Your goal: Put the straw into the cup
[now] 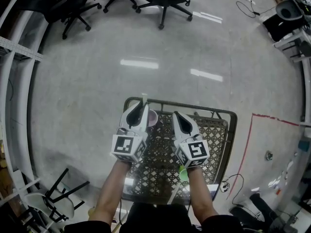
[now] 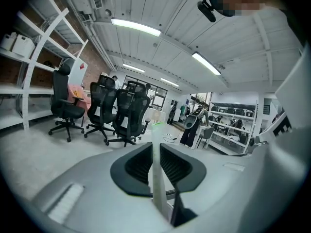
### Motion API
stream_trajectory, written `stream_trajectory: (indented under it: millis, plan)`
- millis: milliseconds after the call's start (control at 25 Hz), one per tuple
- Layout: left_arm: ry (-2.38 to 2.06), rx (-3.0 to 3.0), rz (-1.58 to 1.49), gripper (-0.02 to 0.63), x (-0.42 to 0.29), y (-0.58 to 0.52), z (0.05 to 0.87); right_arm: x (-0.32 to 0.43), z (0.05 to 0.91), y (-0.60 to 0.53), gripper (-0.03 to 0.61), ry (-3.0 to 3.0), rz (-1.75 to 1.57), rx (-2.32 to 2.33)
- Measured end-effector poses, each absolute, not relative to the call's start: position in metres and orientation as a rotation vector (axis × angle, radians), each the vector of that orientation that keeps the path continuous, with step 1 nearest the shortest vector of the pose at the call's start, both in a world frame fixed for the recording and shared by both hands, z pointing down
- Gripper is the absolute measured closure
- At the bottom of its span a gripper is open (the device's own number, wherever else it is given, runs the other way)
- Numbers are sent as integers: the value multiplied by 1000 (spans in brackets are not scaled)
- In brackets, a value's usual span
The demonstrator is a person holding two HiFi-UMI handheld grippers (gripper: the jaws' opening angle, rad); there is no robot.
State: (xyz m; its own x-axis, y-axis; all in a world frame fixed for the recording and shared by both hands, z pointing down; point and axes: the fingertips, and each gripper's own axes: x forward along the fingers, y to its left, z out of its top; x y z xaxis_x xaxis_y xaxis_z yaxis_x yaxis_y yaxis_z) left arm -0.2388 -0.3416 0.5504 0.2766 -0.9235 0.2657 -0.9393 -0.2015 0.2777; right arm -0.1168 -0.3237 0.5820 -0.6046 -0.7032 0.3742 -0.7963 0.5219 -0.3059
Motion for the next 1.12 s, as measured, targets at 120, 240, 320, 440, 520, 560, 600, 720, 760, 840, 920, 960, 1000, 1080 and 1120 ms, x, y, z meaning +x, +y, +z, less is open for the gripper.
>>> stream_trajectory:
  millis: [120,240,320,440,520,560,600,720,760,840,920,960,1000,1080,1120]
  plan:
    - [-1680,2171,44,558,-241,-346,552,-119,584,-329,575,-2557,670,1273]
    - [-1666,2180,26,558,-239,-349,557,-120,588,-332,575,-2554,677,1277]
    - [-1665,2174,39,558,-240,-350,562,-121,590,-332,575,-2549,683,1279]
    - [-1680,2165,45,558,-242,-354,568,-123,592,-334,575,-2547,687,1274]
    - [-1684,2163,49,558,-241,-357,573,-122,595,-336,575,-2542,689,1276]
    - [-1684,2162,51,558,-241,-358,574,-121,596,-337,575,-2540,692,1279]
    - [-1686,2162,55,558,-241,-359,575,-121,597,-337,575,-2537,695,1281]
    - [-1690,2185,68,558,-239,-358,579,-119,602,-337,575,-2532,706,1289]
    - [-1690,2189,74,557,-239,-357,581,-119,603,-337,575,-2532,710,1290]
    - [-1685,2192,87,557,-237,-355,586,-119,605,-337,575,-2530,716,1293]
    - [-1679,2204,102,557,-234,-352,589,-118,606,-338,575,-2528,718,1295]
    - [-1676,2212,108,557,-233,-351,589,-119,607,-338,575,-2528,718,1294]
    - [-1674,2219,112,557,-232,-350,589,-120,607,-338,575,-2528,717,1291]
    - [-1673,2225,123,557,-232,-348,591,-123,607,-337,575,-2531,715,1282]
    - [-1673,2226,129,557,-232,-347,593,-124,607,-336,575,-2533,715,1279]
